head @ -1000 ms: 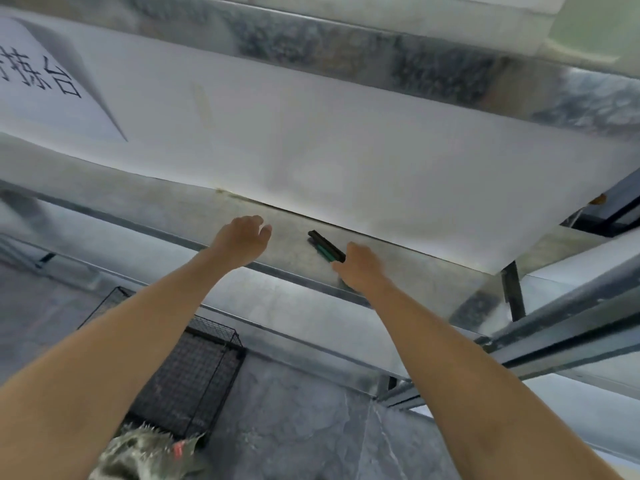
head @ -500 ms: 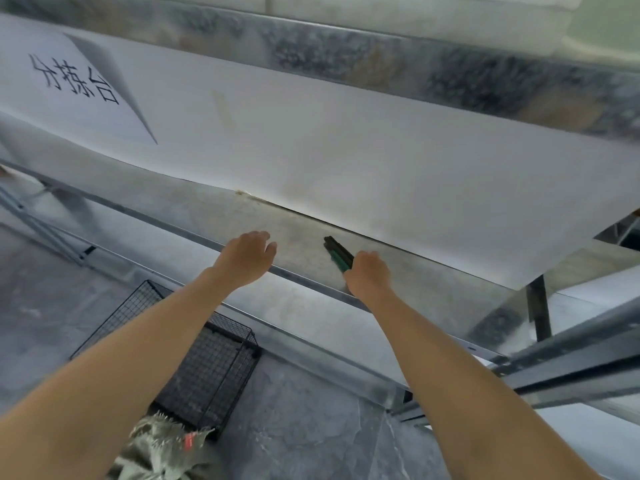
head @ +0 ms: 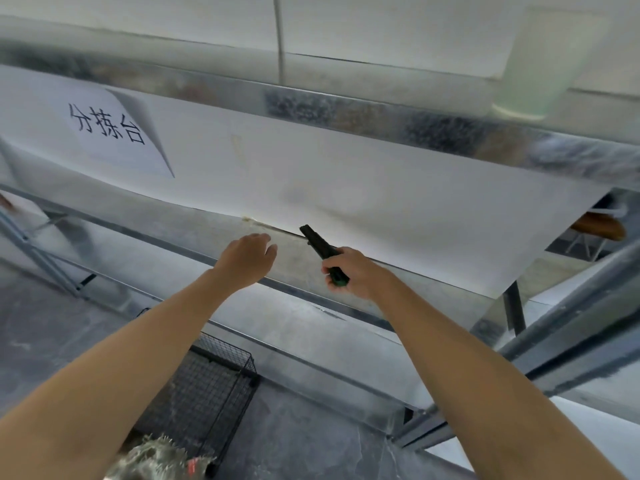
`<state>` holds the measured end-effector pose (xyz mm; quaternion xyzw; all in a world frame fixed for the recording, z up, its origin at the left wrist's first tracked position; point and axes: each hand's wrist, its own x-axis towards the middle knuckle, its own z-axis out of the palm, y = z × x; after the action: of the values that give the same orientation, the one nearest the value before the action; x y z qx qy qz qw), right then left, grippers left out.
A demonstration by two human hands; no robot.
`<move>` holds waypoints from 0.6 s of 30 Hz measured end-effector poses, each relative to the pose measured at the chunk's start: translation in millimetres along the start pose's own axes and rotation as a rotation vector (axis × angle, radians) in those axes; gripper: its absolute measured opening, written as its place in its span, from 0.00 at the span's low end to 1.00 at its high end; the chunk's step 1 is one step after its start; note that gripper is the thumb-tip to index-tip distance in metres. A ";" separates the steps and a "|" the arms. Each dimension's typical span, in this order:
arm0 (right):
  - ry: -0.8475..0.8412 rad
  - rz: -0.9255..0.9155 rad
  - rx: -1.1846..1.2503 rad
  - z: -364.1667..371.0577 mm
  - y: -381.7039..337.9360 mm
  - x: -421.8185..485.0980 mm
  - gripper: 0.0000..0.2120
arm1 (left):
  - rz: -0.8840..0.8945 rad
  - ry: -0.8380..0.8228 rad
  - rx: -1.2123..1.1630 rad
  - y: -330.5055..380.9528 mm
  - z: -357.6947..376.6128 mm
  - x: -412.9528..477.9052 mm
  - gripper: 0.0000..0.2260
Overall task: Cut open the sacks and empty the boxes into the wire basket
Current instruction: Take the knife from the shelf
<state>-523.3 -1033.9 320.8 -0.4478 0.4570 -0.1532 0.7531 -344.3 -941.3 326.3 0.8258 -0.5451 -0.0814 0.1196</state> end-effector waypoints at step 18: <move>0.114 -0.183 -0.162 32.1 -2.4 -21.0 0.07 | 0.012 0.047 0.012 -22.0 -31.1 -27.7 0.19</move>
<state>-507.7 -1004.7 340.1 -0.5375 0.4672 -0.2092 0.6701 -327.6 -904.1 349.9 0.8249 -0.5476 -0.0581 0.1278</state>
